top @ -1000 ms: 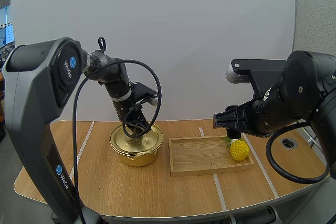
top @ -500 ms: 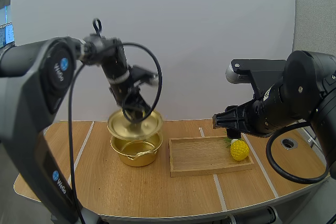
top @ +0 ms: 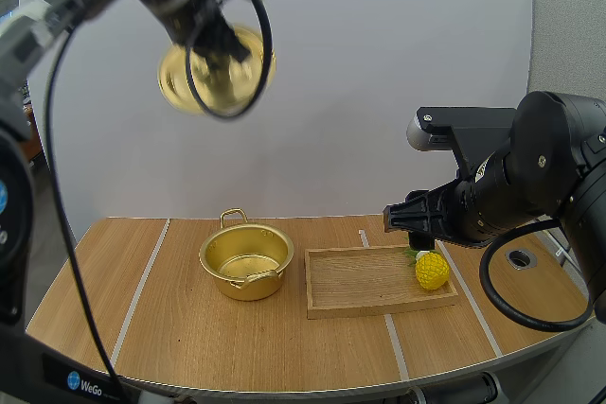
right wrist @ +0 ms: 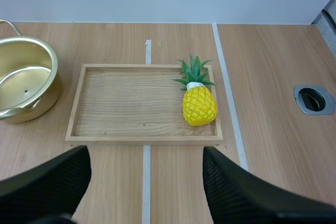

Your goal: Open the pot, put the pineapple inside, and close it

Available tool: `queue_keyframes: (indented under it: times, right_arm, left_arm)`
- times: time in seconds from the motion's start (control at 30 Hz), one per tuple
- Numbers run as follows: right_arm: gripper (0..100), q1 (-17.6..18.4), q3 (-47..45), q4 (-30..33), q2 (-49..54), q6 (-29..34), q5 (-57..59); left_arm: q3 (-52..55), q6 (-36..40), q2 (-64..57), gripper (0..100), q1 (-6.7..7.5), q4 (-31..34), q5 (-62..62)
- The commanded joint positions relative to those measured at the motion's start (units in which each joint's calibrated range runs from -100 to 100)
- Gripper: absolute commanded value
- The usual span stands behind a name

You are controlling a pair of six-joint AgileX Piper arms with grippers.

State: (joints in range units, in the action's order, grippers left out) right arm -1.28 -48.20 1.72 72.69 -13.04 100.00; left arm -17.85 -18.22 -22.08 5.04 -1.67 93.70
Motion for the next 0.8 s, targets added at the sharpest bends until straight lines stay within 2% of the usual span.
queue_keyframes:
  times: [0.0,0.4,0.57,0.77]
  right_arm:
    - [100,-0.01,0.66,0.30,0.10,-0.77,0.00]
    - [100,-0.01,0.66,0.30,0.10,-0.77,0.00]
    - [100,-0.01,0.66,0.54,0.10,-0.77,0.00]
    - [100,-0.01,0.66,4.73,0.10,-0.32,0.00]
  left_arm:
    - [-8.42,2.04,-0.82,0,0.11,2.89,-0.44]
    - [-33.86,4.37,-0.82,0,0.11,5.66,-6.05]
    - [-37.69,5.53,-0.82,0,0.11,5.66,-8.96]
    - [-38.44,6.22,-0.82,0,0.11,5.66,-15.41]
